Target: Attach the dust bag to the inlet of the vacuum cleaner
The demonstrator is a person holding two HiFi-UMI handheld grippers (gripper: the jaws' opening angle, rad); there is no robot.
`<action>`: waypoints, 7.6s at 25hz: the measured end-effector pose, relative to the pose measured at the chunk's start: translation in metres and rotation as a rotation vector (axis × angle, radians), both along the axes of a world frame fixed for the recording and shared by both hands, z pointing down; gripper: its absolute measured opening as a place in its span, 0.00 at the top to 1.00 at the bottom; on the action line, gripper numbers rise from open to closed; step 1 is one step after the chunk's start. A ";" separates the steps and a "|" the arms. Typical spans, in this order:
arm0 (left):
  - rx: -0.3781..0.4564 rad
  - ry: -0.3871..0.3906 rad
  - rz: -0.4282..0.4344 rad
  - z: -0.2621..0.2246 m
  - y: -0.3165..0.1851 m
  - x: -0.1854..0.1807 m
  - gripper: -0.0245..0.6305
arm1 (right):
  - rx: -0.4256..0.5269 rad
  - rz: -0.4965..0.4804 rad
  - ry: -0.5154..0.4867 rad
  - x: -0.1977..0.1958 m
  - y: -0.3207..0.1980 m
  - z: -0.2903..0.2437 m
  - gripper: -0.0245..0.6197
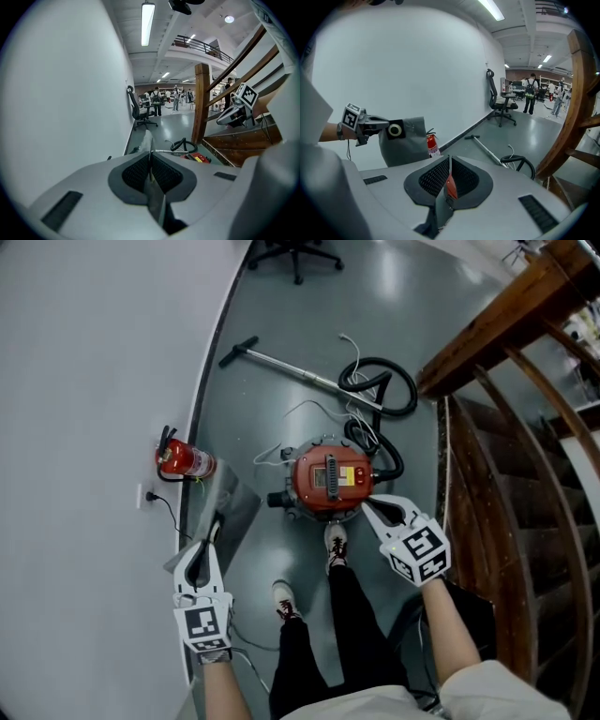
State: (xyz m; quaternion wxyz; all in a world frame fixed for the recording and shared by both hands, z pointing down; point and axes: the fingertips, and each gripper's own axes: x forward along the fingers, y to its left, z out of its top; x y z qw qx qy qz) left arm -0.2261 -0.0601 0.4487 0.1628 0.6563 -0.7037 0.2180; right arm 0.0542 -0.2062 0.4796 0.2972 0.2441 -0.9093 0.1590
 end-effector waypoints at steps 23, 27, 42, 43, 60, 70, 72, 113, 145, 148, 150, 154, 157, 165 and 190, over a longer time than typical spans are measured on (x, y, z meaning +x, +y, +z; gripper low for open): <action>-0.069 0.049 -0.105 0.106 -0.004 -0.017 0.93 | -0.071 -0.014 0.113 -0.016 -0.027 0.115 0.91; -0.094 0.048 -0.100 0.130 -0.004 -0.011 0.93 | -0.077 0.003 0.110 -0.018 -0.038 0.134 0.91; -0.149 0.086 -0.105 0.209 -0.013 -0.001 0.93 | -0.175 0.013 0.043 -0.018 -0.046 0.190 0.91; -0.152 0.091 -0.106 0.212 -0.013 -0.001 0.93 | -0.185 0.021 0.031 -0.019 -0.047 0.193 0.91; -0.199 0.189 -0.206 0.282 -0.015 -0.017 0.93 | -0.350 0.115 -0.037 -0.019 -0.051 0.234 0.76; -0.231 0.212 -0.161 0.314 -0.035 0.012 0.93 | -0.415 0.108 -0.060 -0.024 -0.051 0.246 0.75; -0.236 0.226 -0.161 0.320 -0.039 0.014 0.93 | -0.412 0.111 -0.063 -0.025 -0.052 0.246 0.75; -0.101 0.512 -0.225 0.338 -0.074 0.051 0.93 | -0.427 0.099 -0.113 -0.031 -0.048 0.246 0.74; -0.152 0.461 -0.026 0.328 -0.085 0.071 0.92 | -0.423 0.043 -0.125 -0.037 -0.045 0.248 0.72; -0.150 0.460 -0.011 0.327 -0.086 0.072 0.91 | -0.430 0.038 -0.125 -0.036 -0.045 0.248 0.72; -0.151 0.459 0.005 0.326 -0.087 0.075 0.91 | -0.433 0.039 -0.126 -0.037 -0.045 0.248 0.72; -0.152 0.465 0.026 0.324 -0.090 0.082 0.90 | -0.434 0.042 -0.132 -0.037 -0.045 0.248 0.72; -0.155 0.482 0.029 0.324 -0.089 0.083 0.90 | -0.436 0.043 -0.136 -0.037 -0.045 0.248 0.72; -0.139 0.562 -0.009 0.325 -0.088 0.089 0.89 | -0.434 0.063 -0.143 -0.037 -0.045 0.248 0.72; -0.072 0.545 -0.066 0.321 -0.075 0.097 0.85 | -0.425 0.062 -0.118 -0.038 -0.041 0.254 0.69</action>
